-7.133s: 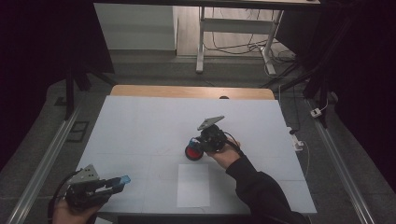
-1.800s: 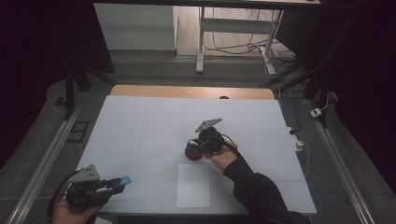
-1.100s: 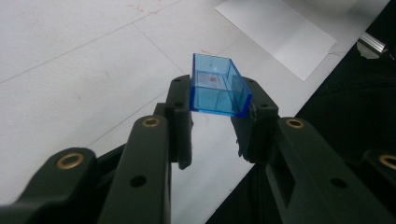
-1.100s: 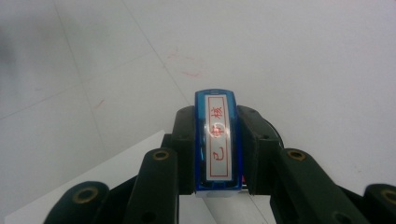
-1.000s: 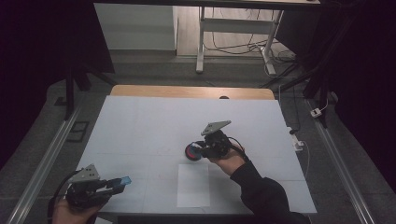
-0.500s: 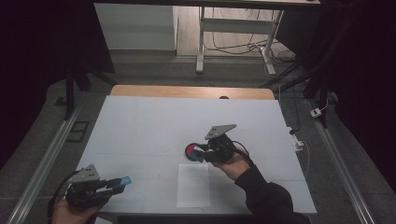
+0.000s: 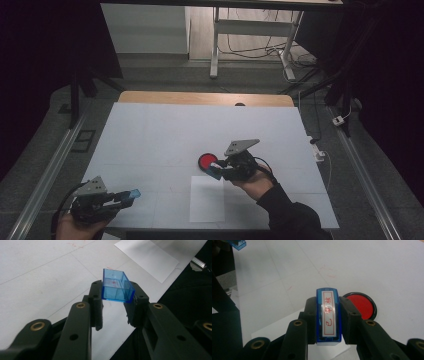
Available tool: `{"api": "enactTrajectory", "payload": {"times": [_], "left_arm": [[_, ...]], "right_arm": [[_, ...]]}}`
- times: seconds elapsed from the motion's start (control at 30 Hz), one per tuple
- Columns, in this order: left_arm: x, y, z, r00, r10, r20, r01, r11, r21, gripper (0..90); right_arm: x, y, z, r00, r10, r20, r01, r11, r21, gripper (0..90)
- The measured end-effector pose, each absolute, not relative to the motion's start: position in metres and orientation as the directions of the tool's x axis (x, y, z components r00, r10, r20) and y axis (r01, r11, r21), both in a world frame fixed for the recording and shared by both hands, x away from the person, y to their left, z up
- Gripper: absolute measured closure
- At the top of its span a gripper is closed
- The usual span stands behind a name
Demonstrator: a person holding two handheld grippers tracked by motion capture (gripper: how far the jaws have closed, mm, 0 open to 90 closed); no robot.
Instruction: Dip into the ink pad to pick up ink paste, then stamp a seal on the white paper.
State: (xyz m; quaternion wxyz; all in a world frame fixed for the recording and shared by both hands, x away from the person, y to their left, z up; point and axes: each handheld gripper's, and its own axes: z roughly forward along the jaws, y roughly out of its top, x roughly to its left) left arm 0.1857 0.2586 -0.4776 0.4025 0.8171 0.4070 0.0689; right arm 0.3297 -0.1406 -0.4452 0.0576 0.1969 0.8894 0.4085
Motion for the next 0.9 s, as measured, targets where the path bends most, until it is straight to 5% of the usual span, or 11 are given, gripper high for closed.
{"api": "enactTrajectory", "payload": {"times": [0.9], "left_arm": [[0.187, 0.259, -0.478, 0.648, 0.73, -0.217, 0.619, -0.338, 0.709, 68.7]], "right_arm": [[0.298, -0.145, -0.446, -0.936, 0.348, 0.057, 0.271, 0.607, 0.747, 70.5]]}}
